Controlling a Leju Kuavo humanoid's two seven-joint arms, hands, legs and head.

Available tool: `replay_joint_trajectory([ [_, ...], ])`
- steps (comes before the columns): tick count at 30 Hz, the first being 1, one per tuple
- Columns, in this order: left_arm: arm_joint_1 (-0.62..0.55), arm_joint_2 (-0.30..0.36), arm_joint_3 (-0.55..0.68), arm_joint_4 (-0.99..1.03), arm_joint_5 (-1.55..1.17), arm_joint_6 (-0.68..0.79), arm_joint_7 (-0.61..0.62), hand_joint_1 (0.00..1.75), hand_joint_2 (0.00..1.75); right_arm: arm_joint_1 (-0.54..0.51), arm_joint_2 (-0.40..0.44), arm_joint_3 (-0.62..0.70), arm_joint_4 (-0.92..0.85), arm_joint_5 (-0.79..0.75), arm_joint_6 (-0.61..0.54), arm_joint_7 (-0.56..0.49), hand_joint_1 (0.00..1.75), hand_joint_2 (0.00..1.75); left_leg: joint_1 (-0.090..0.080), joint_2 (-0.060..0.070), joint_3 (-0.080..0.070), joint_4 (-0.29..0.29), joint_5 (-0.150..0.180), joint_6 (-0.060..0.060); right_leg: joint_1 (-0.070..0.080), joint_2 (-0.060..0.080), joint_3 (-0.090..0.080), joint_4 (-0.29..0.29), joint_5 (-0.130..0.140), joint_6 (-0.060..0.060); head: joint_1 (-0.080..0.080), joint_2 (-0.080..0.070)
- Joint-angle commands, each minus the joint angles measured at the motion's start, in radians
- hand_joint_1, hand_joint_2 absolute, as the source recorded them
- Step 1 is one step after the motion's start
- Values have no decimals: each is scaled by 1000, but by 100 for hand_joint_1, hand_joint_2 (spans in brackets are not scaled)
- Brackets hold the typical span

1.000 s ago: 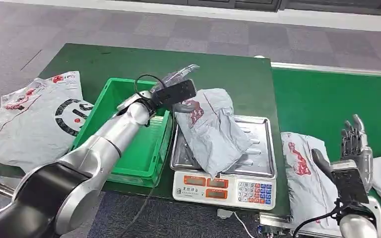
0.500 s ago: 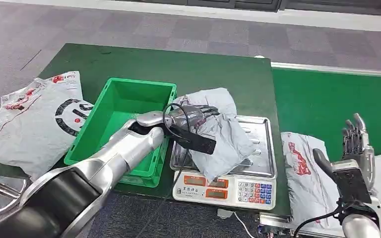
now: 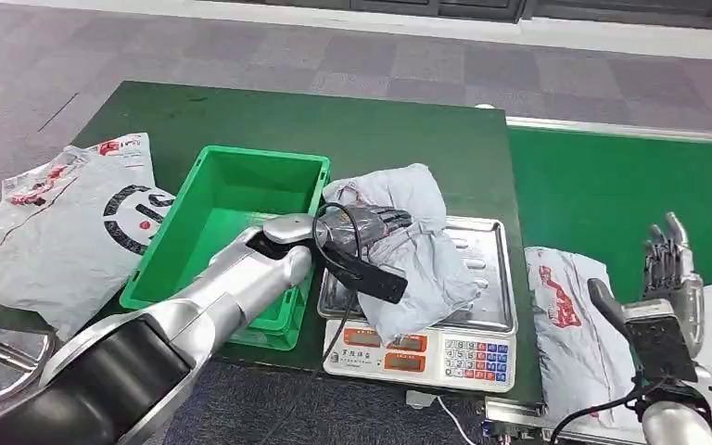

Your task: Moved the parcel from conveyor to table for the left to box.

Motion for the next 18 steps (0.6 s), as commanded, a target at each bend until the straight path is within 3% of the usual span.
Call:
replay_joint_trajectory([
  [1, -4, -57, -180, 89, -46, -19, 31, 0, 175, 26, 87, -56, -1, 28, -10, 2, 0, 175, 1, -1, 4, -3, -1, 0, 2, -3, 5, -4, -1, -1, 0, 0],
  [2, -4, -58, -180, 89, -44, -22, 28, 23, 175, 27, 85, -58, -1, 29, -11, 2, 0, 175, 1, 0, 5, -4, -1, 0, 2, -3, 7, -5, -1, -2, 0, 0],
  [3, -4, -59, -179, 87, -41, -21, 21, 175, 175, 30, 85, -61, -4, 29, -11, 2, 0, 175, 0, 0, 2, -1, -1, 0, 1, -1, 3, -2, -1, -1, 0, 0],
  [10, -8, -90, -100, 64, 47, 79, 27, 175, 175, 81, 79, -105, -59, 11, -4, 3, 0, 175, 2, 1, 8, -7, 0, 0, 3, -3, 10, -9, 1, -2, 0, 0],
  [12, -8, -90, -92, 62, 57, 99, 38, 175, 175, 76, 81, -106, -53, 12, -5, 0, 0, 175, 1, -2, 3, -2, -1, 0, 2, -5, 6, -3, -1, -1, 0, 0],
  [18, -25, -96, -89, 67, 55, 187, 67, 175, 175, -5, 61, -89, 26, 1, -10, -7, 0, 175, 1, 3, 2, 0, -1, 0, 1, 1, 3, -2, 0, 0, 0, 0],
])
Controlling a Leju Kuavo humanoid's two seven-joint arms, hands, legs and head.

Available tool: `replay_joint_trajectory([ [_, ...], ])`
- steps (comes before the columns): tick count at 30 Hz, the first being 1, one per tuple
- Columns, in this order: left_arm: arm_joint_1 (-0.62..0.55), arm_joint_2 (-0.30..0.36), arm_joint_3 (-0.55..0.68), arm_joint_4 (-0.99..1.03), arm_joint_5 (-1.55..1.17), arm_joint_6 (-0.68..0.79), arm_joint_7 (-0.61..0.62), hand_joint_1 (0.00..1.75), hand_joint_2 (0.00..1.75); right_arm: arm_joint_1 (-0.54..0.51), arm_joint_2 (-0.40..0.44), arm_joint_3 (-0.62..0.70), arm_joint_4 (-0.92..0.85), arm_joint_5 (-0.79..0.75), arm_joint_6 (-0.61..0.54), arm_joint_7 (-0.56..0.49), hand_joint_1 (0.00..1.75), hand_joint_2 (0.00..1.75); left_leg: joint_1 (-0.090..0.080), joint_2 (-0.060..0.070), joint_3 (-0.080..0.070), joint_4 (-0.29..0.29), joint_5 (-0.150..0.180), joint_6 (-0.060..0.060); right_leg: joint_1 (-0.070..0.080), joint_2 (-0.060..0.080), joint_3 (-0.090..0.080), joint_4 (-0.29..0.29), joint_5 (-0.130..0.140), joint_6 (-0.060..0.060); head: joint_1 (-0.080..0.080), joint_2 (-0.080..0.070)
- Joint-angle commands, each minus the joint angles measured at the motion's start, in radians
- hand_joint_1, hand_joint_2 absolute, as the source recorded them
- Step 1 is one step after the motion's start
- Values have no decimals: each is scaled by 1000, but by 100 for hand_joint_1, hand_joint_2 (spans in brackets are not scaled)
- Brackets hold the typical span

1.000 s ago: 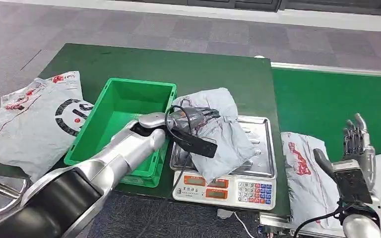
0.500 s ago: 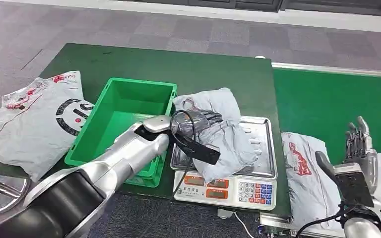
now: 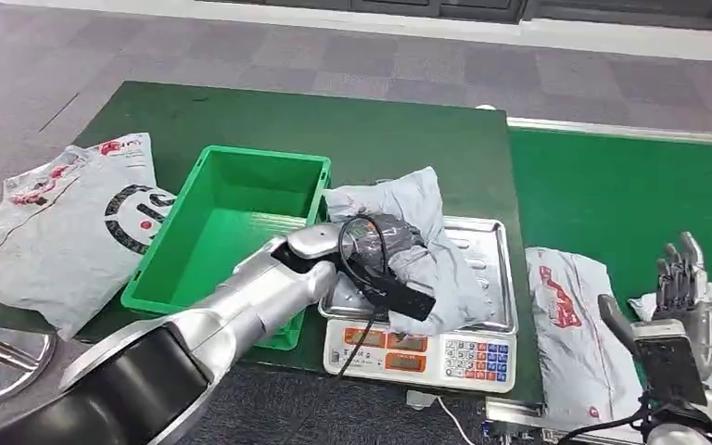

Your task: Moved the parcel from conveyor to table for the left to box.

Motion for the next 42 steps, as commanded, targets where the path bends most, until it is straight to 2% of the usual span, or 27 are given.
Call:
replay_joint_trajectory([
  [1, -31, -26, -5, 44, 3, 91, 38, 175, 175, -83, 19, -26, 79, -18, -5, -3, 0, 175, 1, 4, 1, 0, -1, 0, 1, 2, 1, -2, 1, -1, 0, 0],
  [3, -35, -24, -3, 45, -3, 144, 65, 175, 175, -84, 23, -25, 75, -18, -11, -2, 0, 175, 1, 6, 3, -2, -1, 0, 2, 3, 2, -3, 1, -2, 0, 0],
  [21, -35, -19, -1, 40, -3, 160, 74, 175, 175, -77, 26, -23, 66, -17, -14, -2, 0, 175, 1, 2, 1, 0, -1, 0, 1, 2, 0, -1, 0, -1, 0, 0],
  [27, -95, 21, 6, 30, -91, 448, 252, 175, 175, -120, 45, 8, 90, -7, -21, 3, 0, 175, 1, 4, 0, 0, -1, -1, 1, 3, -1, 0, 1, -1, 0, 0],
  [29, -136, 44, 11, 22, -178, 571, 378, 175, 175, -151, 45, 29, 115, 3, -30, 11, 0, 175, 1, 7, -1, 1, -1, -1, 2, 5, -2, 0, 1, -2, 0, 0],
  [31, -161, 62, 41, 10, -203, 598, 418, 175, 175, -162, 38, 42, 127, 5, -36, 15, 0, 175, 2, 9, -1, 1, -1, -1, 2, 7, -3, 1, 2, -2, 0, 0],
  [33, -180, 102, 61, 2, -268, 653, 499, 175, 175, -115, 28, 51, 108, 5, -44, 16, 0, 175, 2, 5, -2, 1, 0, -1, 2, 4, -3, 1, 1, -2, 0, 0],
  [34, -173, 147, 62, 4, -355, 706, 646, 175, 175, -86, 33, 58, 97, 6, -51, 10, 0, 175, 2, 6, -1, 0, 0, -1, 2, 5, -2, 0, 1, -2, 0, 0],
  [36, -145, 196, 98, 0, -362, 737, 615, 175, 175, -71, 31, 71, 93, 7, -57, 9, 0, 175, 2, 7, 3, -2, 0, -2, 2, 6, 0, -2, 1, -2, 0, 0],
  [42, -128, 200, 122, 9, -369, 746, 609, 175, 175, -80, 15, 68, 94, -2, -61, 13, 0, 175, 2, 6, 1, -2, 0, -2, 2, 5, -2, 0, 0, -2, 0, 0],
])
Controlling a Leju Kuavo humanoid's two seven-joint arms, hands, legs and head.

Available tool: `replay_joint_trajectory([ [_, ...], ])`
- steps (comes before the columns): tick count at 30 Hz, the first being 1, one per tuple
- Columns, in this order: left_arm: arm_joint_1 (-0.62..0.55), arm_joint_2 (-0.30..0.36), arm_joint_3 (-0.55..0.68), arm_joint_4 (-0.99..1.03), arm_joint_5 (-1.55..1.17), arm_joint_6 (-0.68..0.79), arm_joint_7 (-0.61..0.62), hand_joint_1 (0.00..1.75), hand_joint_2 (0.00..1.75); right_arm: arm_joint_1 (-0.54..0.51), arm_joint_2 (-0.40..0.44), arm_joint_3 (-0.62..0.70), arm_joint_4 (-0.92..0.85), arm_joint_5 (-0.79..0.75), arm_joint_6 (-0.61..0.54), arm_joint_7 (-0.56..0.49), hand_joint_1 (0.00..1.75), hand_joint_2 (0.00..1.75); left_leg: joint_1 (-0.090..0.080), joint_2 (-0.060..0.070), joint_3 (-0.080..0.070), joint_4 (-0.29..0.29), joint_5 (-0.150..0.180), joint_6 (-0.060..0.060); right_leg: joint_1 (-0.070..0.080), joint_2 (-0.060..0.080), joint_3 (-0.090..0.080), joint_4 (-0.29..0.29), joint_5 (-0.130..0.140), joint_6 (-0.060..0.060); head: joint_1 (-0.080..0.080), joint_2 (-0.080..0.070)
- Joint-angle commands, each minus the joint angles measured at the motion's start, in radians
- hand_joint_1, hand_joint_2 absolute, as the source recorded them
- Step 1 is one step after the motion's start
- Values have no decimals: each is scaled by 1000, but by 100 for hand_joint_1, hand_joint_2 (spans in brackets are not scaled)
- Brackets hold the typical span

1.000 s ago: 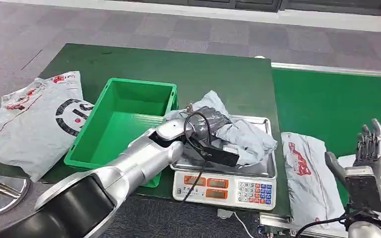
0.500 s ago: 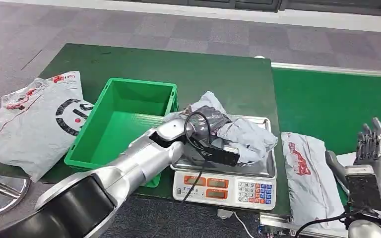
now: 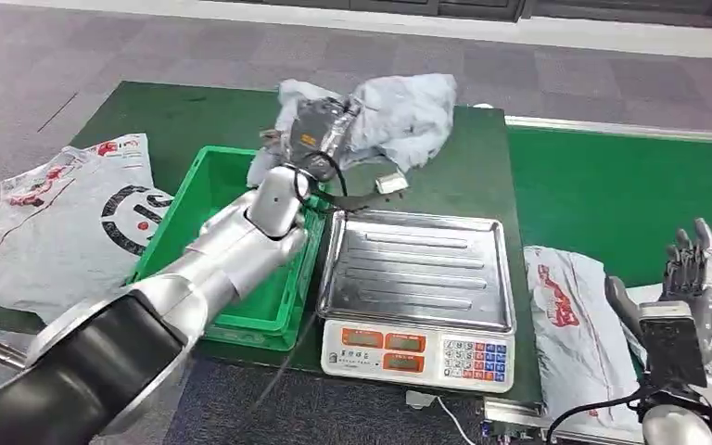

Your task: Moved the parcel from conveyor to table for the left to box.

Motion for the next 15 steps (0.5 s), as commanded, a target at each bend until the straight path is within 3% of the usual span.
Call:
replay_joint_trajectory([
  [1, -23, 60, 82, 35, -25, 10, 12, 175, 175, -22, 4, 46, 54, -11, -6, 5, 0, 175, 1, 3, 2, -1, -1, -1, 2, 2, 1, -2, 0, -2, 0, 0],
  [4, -9, 64, 116, 31, -50, 13, 14, 175, 175, -18, -16, 55, 53, -23, -6, 10, 0, 175, 1, -1, 0, 0, -1, 0, 1, -2, 1, -1, 0, -1, 0, 0],
  [8, -10, 87, 154, 40, -142, -9, 105, 175, 175, -17, -24, 66, 54, -34, -13, 12, 0, 175, 1, 3, 2, -1, -2, 0, 1, 1, 3, -3, 0, -2, 0, 0],
  [12, -14, 148, 190, 74, -233, -56, 235, 175, 175, 30, -12, 70, 27, -30, -28, 10, 0, 175, 1, 3, 2, -2, -1, -1, 1, 2, 2, -2, 0, -3, 0, 0],
  [15, -6, 185, 243, 80, -242, -92, 224, 175, 175, 37, -16, 74, 27, -28, -35, 9, 0, 175, 1, 1, 0, -1, -1, -1, 1, 1, 0, -1, 0, -2, 0, 0],
])
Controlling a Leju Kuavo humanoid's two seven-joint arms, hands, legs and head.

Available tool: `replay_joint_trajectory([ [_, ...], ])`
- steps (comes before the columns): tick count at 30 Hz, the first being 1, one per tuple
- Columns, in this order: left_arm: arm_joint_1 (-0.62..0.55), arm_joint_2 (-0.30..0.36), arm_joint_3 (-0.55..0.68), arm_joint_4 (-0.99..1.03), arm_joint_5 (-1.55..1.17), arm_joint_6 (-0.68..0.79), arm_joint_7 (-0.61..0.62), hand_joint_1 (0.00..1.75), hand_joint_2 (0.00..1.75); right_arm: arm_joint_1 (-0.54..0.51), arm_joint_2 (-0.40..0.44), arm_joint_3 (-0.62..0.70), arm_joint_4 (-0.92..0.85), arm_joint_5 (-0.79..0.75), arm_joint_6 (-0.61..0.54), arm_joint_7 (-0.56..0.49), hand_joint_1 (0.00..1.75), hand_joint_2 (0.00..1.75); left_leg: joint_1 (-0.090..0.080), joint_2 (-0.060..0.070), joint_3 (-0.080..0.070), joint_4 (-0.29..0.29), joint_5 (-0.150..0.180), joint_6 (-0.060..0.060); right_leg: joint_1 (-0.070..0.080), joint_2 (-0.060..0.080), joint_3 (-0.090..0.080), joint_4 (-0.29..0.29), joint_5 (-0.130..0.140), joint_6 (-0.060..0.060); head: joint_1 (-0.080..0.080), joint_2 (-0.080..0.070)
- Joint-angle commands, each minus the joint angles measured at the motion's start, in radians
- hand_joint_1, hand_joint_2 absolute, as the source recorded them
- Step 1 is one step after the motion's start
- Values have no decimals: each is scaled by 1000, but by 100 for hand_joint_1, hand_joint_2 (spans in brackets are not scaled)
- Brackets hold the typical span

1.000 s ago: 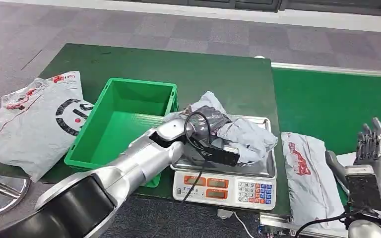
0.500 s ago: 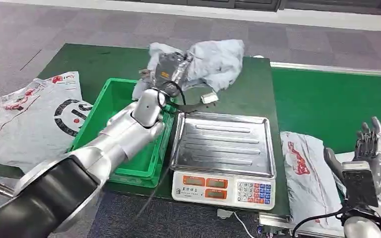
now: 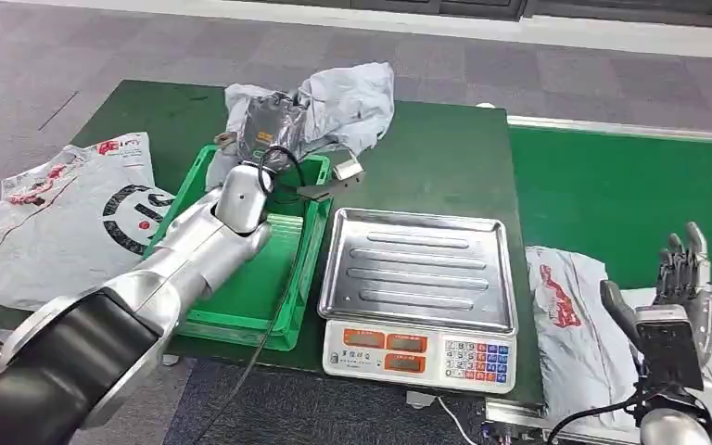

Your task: Moved the parcel from conveyor to table for the left to box.

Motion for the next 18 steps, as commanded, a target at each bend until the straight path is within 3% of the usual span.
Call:
replay_joint_trajectory([
  [1, -28, 105, 161, 88, -83, -114, 95, 175, 175, 24, -1, 51, 28, -3, -19, 3, 0, 175, 2, 6, 4, -1, -2, -1, 2, 4, 3, -2, 0, -2, 0, 0],
  [5, -14, 131, 225, 105, -67, -278, 88, 175, 175, -42, -19, 44, 57, -29, -5, 17, 0, 175, 2, 10, 5, -3, -1, -2, 2, 7, 1, -2, 1, -3, 0, 0],
  [10, -19, 94, 202, 128, -131, -663, 81, 175, 175, -69, -33, -1, 95, -41, 39, 28, 0, 175, 2, 5, 1, -1, 0, -1, 2, 3, -1, 0, 0, -2, 0, 0],
  [14, -11, 72, 195, 129, -150, -800, 66, 175, 175, -49, -4, -26, 113, -29, 61, 13, 0, 175, 3, 4, 5, -3, 0, -1, 4, 1, 5, -4, 0, -2, 0, 0],
  [17, -5, 56, 212, 124, -142, -819, 44, 175, 175, -25, 11, -34, 104, -15, 66, 1, 0, 175, 3, 2, 3, -2, 0, -2, 3, 0, 3, -3, 0, -3, 0, 0],
  [18, 7, 48, 236, 98, -129, -733, 52, 148, 175, -15, 18, -39, 92, -8, 67, 0, 0, 175, 3, 2, 5, -3, 0, -2, 3, 0, 5, -3, 0, -3, 0, 0],
])
